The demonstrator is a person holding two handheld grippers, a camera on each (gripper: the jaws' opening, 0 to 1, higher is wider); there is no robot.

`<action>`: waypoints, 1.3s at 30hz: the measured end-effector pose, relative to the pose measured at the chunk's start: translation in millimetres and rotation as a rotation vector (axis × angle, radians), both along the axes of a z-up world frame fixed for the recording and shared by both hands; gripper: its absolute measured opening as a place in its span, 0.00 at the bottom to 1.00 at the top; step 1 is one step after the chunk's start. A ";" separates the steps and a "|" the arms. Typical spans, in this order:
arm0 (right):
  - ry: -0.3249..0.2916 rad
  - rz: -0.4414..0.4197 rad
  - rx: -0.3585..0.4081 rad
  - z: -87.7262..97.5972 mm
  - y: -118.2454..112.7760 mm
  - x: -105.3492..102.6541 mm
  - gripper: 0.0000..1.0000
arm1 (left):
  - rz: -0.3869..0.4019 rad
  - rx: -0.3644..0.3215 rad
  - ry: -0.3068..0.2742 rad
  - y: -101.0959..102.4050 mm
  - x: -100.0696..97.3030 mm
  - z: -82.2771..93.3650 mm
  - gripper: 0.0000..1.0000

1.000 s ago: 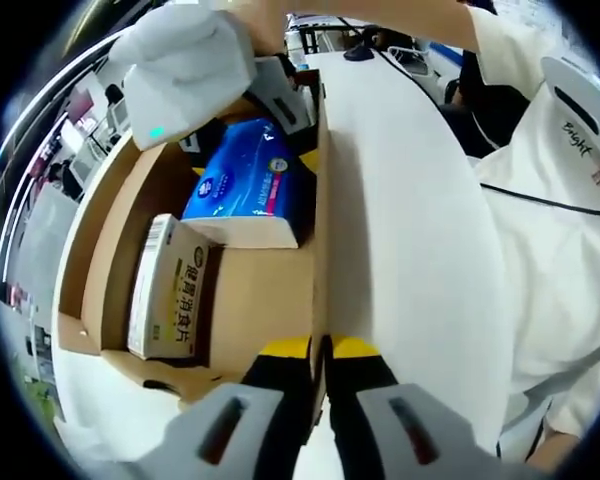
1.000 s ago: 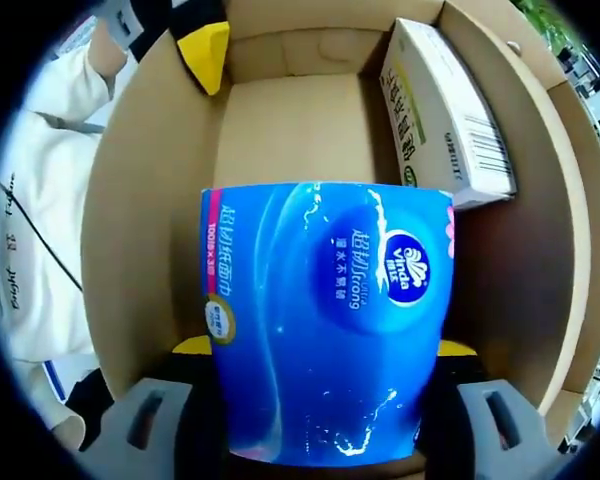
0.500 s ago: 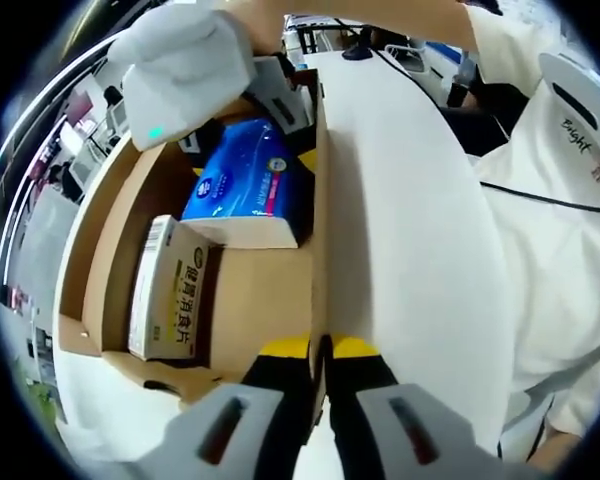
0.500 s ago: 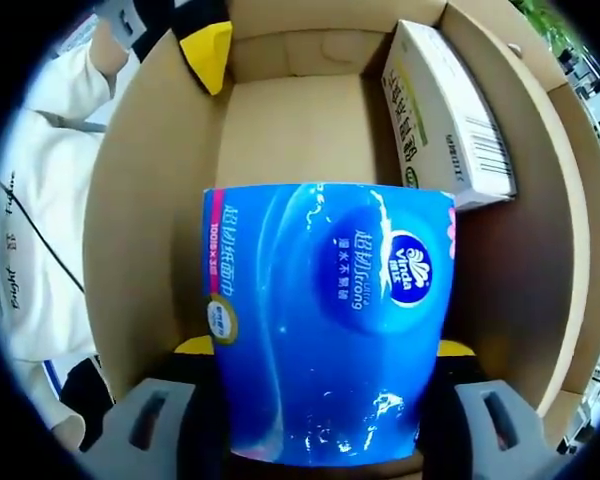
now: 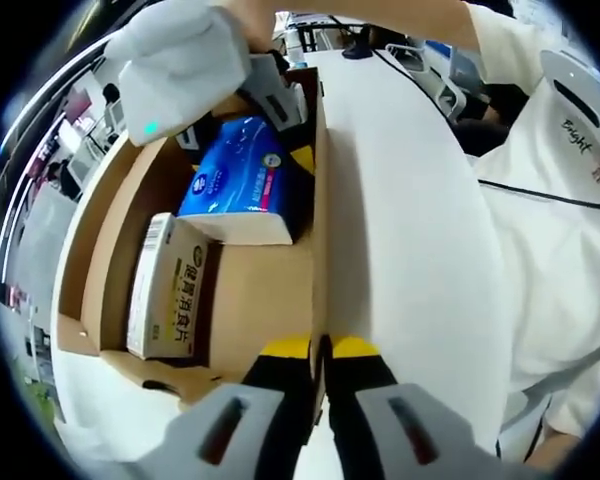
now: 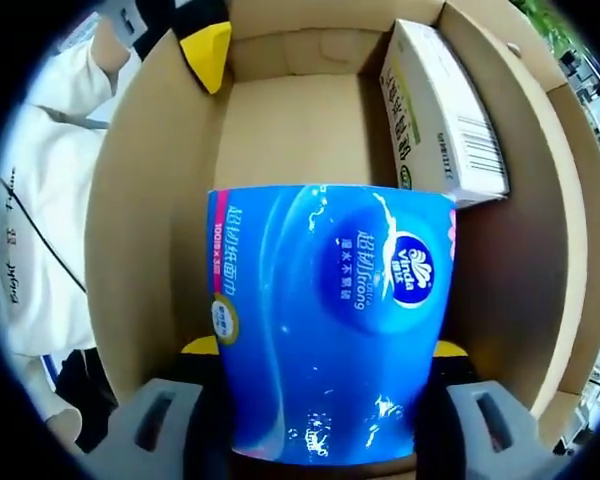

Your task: Operate the shoe box by opening the lid, removing the specified soft item, and placing it in the target area until the item is outside and the box remains undamaged.

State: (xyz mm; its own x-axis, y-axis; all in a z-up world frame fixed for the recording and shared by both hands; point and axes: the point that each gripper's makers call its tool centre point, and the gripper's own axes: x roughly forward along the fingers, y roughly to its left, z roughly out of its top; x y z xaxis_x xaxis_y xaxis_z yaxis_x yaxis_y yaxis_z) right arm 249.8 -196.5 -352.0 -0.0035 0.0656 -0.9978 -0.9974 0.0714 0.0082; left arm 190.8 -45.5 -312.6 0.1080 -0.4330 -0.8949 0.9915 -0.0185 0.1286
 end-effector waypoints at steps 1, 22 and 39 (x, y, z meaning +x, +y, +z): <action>0.000 -0.001 0.005 -0.1 0.5 -0.9 0.72 | 0.000 -0.002 -0.001 -0.1 0.3 0.1 0.03; -0.002 -0.009 -0.026 1.7 -1.7 -4.1 0.74 | 0.008 -0.004 -0.010 -0.8 1.2 0.7 0.04; -0.005 -0.016 -0.039 2.6 -3.2 -8.6 0.74 | 0.003 -0.003 -0.009 -0.5 1.4 0.8 0.03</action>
State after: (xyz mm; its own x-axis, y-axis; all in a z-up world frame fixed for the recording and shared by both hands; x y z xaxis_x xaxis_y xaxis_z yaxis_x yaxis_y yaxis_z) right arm 241.2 -199.7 -349.3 0.0024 0.0269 -0.9996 -0.9962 0.0875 0.0000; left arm 192.2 -46.0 -311.8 0.1176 -0.4352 -0.8926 0.9903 -0.0151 0.1379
